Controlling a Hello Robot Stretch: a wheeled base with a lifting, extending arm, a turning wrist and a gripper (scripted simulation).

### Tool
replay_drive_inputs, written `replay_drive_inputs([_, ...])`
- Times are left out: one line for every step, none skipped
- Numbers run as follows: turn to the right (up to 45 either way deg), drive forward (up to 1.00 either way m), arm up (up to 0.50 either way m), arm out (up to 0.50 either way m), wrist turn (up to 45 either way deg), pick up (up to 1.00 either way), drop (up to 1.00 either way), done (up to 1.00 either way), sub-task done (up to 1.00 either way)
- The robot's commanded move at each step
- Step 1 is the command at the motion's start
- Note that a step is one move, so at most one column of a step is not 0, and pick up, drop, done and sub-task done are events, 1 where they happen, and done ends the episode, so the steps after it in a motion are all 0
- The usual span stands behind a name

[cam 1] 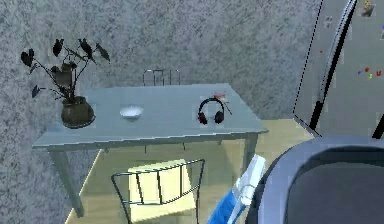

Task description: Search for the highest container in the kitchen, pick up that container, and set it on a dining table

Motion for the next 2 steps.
replay_drive_inputs([24.0,0.00,0.00,0.00,0.0,0.00,0.00,0.00,0.00])
replay_drive_inputs([0.0,0.30,0.00,0.00,0.0,0.00,0.00,0.00,0.00])
